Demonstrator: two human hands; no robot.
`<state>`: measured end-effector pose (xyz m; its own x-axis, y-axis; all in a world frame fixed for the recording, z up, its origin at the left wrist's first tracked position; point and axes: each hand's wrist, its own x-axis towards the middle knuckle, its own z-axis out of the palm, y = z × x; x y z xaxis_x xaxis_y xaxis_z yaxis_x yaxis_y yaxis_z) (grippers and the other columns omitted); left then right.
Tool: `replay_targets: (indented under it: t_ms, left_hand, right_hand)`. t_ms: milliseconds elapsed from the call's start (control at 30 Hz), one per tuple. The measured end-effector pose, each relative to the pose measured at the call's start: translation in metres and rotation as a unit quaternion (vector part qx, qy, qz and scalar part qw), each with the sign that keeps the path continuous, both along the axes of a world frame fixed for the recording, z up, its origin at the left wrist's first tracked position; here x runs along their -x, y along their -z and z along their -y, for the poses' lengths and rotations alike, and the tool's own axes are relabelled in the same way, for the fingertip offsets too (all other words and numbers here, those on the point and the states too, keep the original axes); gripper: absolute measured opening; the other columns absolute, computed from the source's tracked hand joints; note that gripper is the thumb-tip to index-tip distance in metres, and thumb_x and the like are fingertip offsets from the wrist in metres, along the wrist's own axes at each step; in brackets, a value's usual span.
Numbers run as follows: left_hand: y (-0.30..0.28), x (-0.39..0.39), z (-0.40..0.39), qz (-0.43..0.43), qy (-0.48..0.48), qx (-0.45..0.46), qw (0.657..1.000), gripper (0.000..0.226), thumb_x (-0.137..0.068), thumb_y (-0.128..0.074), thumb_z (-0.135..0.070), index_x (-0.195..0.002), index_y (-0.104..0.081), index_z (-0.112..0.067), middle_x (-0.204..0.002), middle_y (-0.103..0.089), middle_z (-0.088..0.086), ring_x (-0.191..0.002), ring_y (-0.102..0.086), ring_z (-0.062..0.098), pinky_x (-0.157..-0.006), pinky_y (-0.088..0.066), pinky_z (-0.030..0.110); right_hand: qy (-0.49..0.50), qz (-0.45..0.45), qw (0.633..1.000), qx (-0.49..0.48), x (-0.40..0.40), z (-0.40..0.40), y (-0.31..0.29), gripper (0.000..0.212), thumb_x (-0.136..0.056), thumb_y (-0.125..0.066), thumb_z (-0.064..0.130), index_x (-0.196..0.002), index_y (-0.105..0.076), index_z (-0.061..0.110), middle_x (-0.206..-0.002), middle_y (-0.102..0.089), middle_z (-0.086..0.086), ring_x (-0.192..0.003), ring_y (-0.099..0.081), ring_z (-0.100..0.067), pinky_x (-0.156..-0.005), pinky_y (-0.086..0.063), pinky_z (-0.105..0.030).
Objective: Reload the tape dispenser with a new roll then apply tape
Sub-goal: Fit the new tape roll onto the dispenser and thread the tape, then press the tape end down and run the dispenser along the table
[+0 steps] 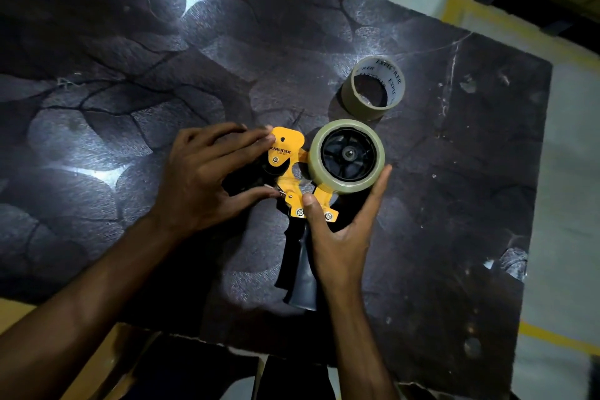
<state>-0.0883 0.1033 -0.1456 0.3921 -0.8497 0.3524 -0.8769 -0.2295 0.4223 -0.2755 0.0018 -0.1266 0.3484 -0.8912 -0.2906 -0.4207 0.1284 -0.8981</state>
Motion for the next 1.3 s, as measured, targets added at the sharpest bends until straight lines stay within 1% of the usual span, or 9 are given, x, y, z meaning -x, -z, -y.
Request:
replay_targets:
  t_ms: [367, 500, 600, 667, 733, 867, 1000, 1167, 1300]
  left_hand:
    - [0.010, 0.012, -0.005, -0.102, -0.051, 0.028, 0.993, 0.059, -0.087, -0.083, -0.052, -0.132, -0.072, -0.015, -0.127, -0.076, 0.002, -0.105, -0.072, 0.030, -0.085, -0.055, 0.053]
    - [0.013, 0.014, -0.007, -0.133, -0.093, 0.035, 0.986, 0.036, -0.083, -0.086, -0.049, -0.099, -0.077, -0.017, -0.094, -0.077, 0.000, -0.084, -0.069, 0.026, -0.075, -0.054, 0.051]
    - [0.015, 0.014, -0.008, -0.121, -0.087, 0.036, 0.988, 0.023, -0.088, -0.085, -0.044, -0.093, -0.081, -0.021, -0.090, -0.080, -0.005, -0.078, -0.070, 0.023, -0.072, -0.052, 0.052]
    - [0.014, 0.014, -0.008, -0.137, -0.096, 0.041, 0.985, 0.020, -0.089, -0.084, -0.041, -0.090, -0.082, -0.021, -0.089, -0.080, -0.006, -0.077, -0.071, 0.022, -0.072, -0.053, 0.052]
    - [0.011, 0.017, -0.008, -0.181, -0.102, 0.046, 0.977, 0.017, -0.089, -0.085, -0.039, -0.089, -0.083, -0.022, -0.089, -0.080, -0.007, -0.076, -0.072, 0.020, -0.071, -0.055, 0.051]
    - [0.010, 0.019, -0.008, -0.229, -0.085, 0.052, 0.968, 0.014, -0.088, -0.083, -0.034, -0.095, -0.084, -0.022, -0.093, -0.082, -0.003, -0.080, -0.075, 0.019, -0.073, -0.059, 0.048]
    - [0.011, 0.013, -0.008, -0.231, -0.051, 0.039, 0.971, 0.015, -0.087, -0.082, -0.030, -0.095, -0.084, -0.018, -0.092, -0.081, 0.000, -0.080, -0.075, 0.022, -0.072, -0.060, 0.047]
    - [0.009, 0.002, -0.007, -0.225, -0.016, 0.035, 0.974, 0.018, -0.089, -0.080, -0.029, -0.094, -0.083, -0.012, -0.089, -0.077, -0.004, -0.083, -0.070, 0.004, -0.076, -0.056, 0.028]
    - [0.009, -0.020, -0.014, -0.184, 0.055, 0.024, 0.981, 0.021, -0.094, -0.075, -0.024, -0.094, -0.082, -0.004, -0.092, -0.076, 0.001, -0.090, -0.064, -0.011, -0.085, -0.047, 0.009]
  right_hand:
    - [0.048, -0.030, 0.998, 0.016, 0.003, -0.007, -0.007, 0.119, -0.070, -0.081, 0.062, -0.166, -0.015, 0.043, -0.174, -0.027, 0.012, -0.161, -0.024, -0.006, -0.131, -0.028, -0.042]
    - [0.094, -0.062, 0.993, 0.019, 0.008, -0.016, -0.015, 0.080, -0.064, -0.082, 0.069, -0.130, -0.043, 0.045, -0.129, -0.057, 0.002, -0.116, -0.063, -0.009, -0.102, -0.055, -0.040]
    - [0.059, -0.074, 0.995, -0.034, 0.012, -0.013, -0.018, 0.061, -0.071, -0.084, 0.063, -0.110, -0.046, 0.035, -0.090, -0.063, 0.005, -0.076, -0.065, 0.003, -0.078, -0.056, -0.035]
    - [0.044, -0.072, 0.989, -0.119, 0.013, -0.010, -0.012, 0.062, -0.068, -0.082, 0.070, -0.102, -0.056, 0.024, -0.080, -0.070, 0.001, -0.068, -0.067, 0.001, -0.077, -0.057, -0.039]
    - [0.042, -0.044, 0.971, -0.232, 0.015, -0.010, -0.007, 0.085, -0.055, -0.081, 0.085, -0.095, -0.063, 0.013, -0.087, -0.076, -0.018, -0.083, -0.075, -0.032, -0.086, -0.062, -0.052]
    - [0.026, 0.035, 0.932, -0.359, 0.023, -0.005, -0.003, 0.099, -0.046, -0.092, 0.078, -0.096, -0.066, -0.004, -0.090, -0.060, -0.023, -0.085, -0.052, -0.034, -0.081, -0.043, -0.050]
    - [-0.063, 0.092, 0.887, -0.447, 0.024, 0.001, -0.005, 0.045, -0.073, -0.083, 0.044, -0.093, -0.076, 0.004, -0.078, -0.069, -0.017, -0.062, -0.062, -0.025, -0.071, -0.054, -0.040]
    - [-0.091, 0.219, 0.773, -0.588, 0.013, -0.005, -0.001, 0.021, -0.086, -0.077, 0.031, -0.085, -0.069, 0.012, -0.056, -0.051, 0.000, -0.044, -0.051, -0.011, -0.048, -0.046, -0.023]
    - [-0.071, 0.258, 0.783, -0.561, 0.014, 0.001, 0.006, 0.030, -0.097, -0.065, 0.028, -0.073, -0.050, 0.016, -0.046, -0.038, 0.006, -0.031, -0.034, -0.003, -0.035, -0.033, -0.019]
